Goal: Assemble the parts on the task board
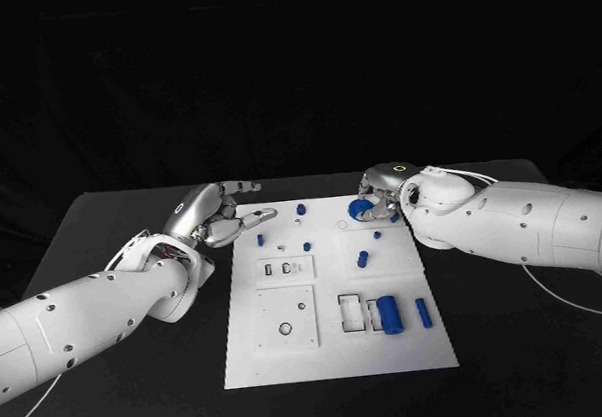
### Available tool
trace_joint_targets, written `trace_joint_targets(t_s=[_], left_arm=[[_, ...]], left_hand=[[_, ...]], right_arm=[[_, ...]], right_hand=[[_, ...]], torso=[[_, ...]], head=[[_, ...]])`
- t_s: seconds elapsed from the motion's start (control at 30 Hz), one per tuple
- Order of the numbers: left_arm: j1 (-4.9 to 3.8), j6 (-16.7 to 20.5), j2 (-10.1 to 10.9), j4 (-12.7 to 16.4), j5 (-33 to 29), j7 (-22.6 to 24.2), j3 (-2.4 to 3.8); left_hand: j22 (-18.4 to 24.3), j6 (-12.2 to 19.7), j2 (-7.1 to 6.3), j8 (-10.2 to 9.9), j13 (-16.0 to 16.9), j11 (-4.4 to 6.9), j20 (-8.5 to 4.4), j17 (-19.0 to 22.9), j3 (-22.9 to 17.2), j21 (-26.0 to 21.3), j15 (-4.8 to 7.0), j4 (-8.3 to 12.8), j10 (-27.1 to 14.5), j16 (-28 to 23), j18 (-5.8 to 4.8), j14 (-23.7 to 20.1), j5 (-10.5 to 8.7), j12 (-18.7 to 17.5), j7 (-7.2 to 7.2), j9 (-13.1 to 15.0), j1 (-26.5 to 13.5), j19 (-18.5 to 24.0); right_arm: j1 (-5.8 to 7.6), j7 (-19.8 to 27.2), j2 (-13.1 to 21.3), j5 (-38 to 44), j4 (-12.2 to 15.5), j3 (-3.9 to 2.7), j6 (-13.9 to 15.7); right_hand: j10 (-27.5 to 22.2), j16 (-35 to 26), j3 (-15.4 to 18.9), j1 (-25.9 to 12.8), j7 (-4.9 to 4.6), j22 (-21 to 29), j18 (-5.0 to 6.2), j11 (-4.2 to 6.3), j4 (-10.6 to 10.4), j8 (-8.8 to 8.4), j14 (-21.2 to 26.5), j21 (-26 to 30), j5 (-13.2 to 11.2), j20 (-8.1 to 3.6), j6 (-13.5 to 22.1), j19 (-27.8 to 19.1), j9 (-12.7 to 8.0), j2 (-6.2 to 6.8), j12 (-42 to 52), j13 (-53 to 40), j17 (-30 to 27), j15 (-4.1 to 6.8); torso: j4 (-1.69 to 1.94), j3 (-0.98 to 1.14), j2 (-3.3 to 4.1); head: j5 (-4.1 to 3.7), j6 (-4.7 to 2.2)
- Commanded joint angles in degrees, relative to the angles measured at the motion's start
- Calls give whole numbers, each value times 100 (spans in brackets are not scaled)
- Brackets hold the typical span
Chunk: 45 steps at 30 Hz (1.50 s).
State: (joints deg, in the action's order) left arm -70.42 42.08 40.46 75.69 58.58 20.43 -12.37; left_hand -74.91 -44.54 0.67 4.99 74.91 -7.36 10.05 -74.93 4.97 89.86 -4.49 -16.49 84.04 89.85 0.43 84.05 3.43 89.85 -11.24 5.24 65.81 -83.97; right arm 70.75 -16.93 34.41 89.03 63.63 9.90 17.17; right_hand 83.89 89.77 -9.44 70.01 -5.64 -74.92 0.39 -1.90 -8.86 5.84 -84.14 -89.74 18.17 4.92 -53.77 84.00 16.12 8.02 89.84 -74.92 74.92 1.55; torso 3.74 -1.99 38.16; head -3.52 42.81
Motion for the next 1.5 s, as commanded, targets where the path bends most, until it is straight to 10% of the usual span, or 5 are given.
trace_joint_targets(t_s=[0.03,1.5], left_arm=[[-2,-8,-6,19,24,66,3],[-2,-10,17,16,47,39,3]], left_hand=[[-1509,-22,58,-35,1509,-16,51,-1507,34,14,-34,-15,596,15,-43,595,-18,15,4,-1,15,-603],[-1509,-40,77,-35,1509,-14,56,-1507,42,14,-34,-19,596,15,-43,595,-17,15,6,0,19,-603]], right_arm=[[-15,-161,-18,98,-14,4,-223],[-22,10,95,-324,110,2,528]], right_hand=[[611,23,-39,5,-7,-1508,-39,-41,-6,18,-586,-26,-33,-3,-50,600,7,-58,16,-1508,1508,-7],[611,23,53,-386,-204,-1508,-39,-219,-124,-197,-586,-26,-322,123,18,600,-45,-124,16,-1508,1508,-149]], torso=[[-1,-1,5],[1,0,1]], head=[[14,-23],[-27,-49]])
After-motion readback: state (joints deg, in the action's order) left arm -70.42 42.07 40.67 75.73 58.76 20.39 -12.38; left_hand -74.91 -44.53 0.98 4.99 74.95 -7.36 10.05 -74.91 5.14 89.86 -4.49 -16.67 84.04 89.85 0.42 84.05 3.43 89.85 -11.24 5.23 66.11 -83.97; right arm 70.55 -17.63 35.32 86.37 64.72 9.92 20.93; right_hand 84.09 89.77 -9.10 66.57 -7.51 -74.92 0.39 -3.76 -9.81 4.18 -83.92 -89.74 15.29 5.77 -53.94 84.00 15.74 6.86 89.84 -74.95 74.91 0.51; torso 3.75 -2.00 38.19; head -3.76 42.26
